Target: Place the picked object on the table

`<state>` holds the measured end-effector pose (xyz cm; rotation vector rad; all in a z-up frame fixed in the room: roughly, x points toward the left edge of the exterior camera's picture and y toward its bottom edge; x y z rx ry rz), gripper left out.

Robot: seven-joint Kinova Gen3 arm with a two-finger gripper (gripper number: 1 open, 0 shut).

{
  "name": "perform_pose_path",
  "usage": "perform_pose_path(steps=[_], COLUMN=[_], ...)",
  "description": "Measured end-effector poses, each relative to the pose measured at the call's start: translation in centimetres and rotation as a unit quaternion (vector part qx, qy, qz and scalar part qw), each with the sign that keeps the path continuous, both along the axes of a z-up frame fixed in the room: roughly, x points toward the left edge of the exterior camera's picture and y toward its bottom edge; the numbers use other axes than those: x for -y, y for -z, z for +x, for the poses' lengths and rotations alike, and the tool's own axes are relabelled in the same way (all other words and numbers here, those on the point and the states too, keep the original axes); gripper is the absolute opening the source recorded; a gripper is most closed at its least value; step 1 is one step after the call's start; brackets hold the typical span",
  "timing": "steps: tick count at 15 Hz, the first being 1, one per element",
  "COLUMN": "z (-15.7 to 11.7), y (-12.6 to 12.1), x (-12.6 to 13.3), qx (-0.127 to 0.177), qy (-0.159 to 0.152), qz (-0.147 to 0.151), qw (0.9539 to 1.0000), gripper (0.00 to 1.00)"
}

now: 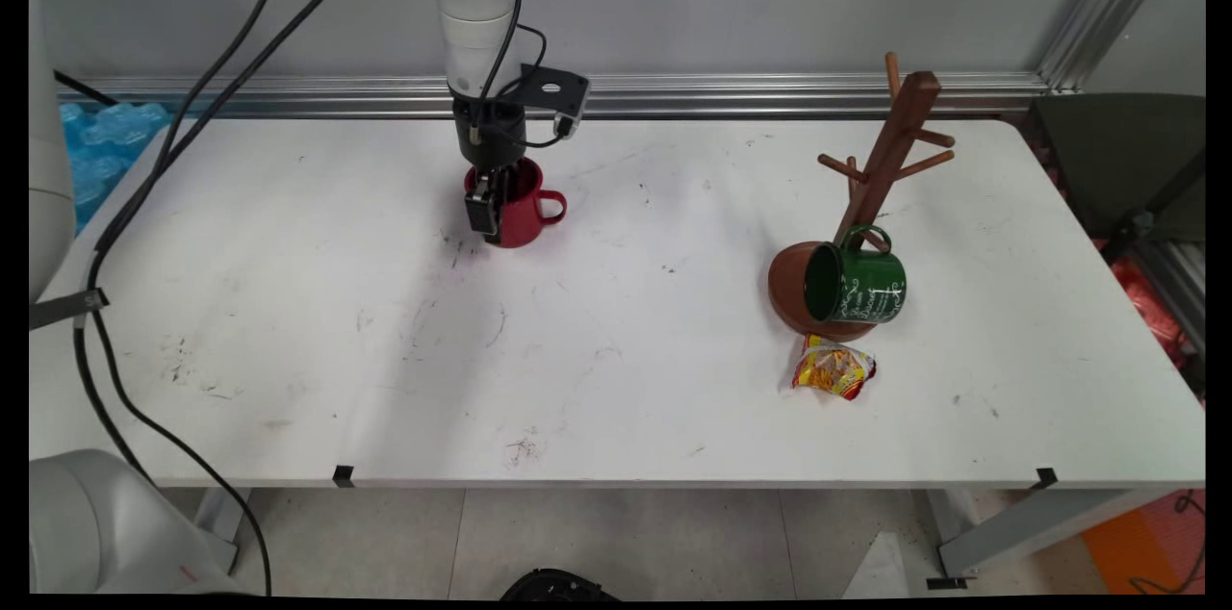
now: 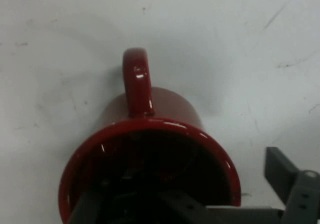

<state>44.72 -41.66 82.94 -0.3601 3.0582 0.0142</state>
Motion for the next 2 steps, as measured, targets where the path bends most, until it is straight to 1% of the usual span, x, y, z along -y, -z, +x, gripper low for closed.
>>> perform_pose_path(steps=[2], z=[-0.16], y=[-0.35], x=[0.01], qx=[-0.006], qy=[0.001], qz=[-0.007], qw=[1.0], gripper=[1.0])
